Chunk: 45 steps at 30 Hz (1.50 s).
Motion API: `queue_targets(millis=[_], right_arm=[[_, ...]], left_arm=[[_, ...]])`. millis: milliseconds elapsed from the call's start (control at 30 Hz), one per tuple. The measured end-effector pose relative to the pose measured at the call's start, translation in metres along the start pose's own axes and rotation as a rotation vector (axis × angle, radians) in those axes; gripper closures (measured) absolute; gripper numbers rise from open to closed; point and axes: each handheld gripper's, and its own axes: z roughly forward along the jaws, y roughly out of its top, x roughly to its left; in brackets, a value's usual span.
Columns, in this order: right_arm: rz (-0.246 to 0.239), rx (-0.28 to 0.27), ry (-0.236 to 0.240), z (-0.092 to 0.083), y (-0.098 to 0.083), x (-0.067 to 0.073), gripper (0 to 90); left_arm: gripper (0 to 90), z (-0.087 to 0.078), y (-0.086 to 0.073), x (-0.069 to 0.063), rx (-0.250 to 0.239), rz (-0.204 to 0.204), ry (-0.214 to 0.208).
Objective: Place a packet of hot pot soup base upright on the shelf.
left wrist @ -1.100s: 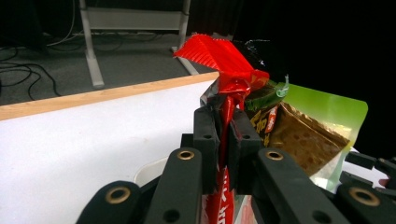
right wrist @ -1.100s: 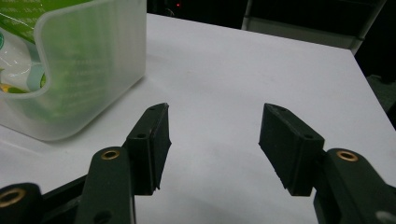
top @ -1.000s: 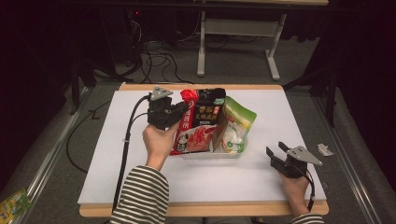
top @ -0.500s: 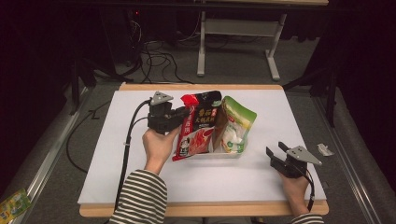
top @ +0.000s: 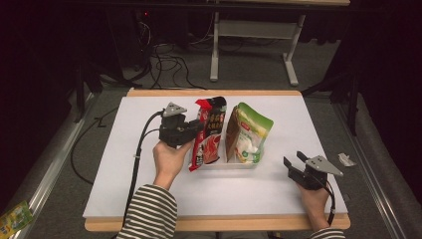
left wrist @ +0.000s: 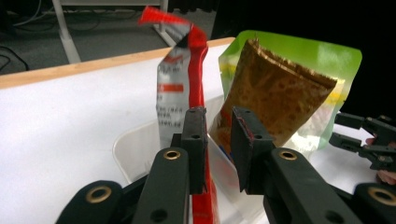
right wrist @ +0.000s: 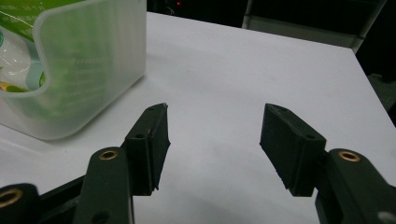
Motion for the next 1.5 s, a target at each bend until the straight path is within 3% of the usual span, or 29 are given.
queue_targets(millis=[300,500,900,1500], right_arm=[[-0.004,-0.001,0.0,0.0,0.0,0.001,42.3],[-0.004,0.001,-0.002,0.0,0.0,0.001,42.4],[-0.001,0.004,-0.003,0.0,0.0,0.001,42.4],[-0.002,0.005,-0.007,0.0,0.0,0.001,42.4]], left_arm=[[71.6,-0.011,-0.019,0.004,0.055,0.022,0.012],[68.9,-0.012,-0.035,0.009,0.093,0.01,0.021],[68.5,-0.013,-0.062,0.01,0.178,0.027,0.027],[74.2,-0.002,-0.068,0.008,0.222,0.032,0.033]])
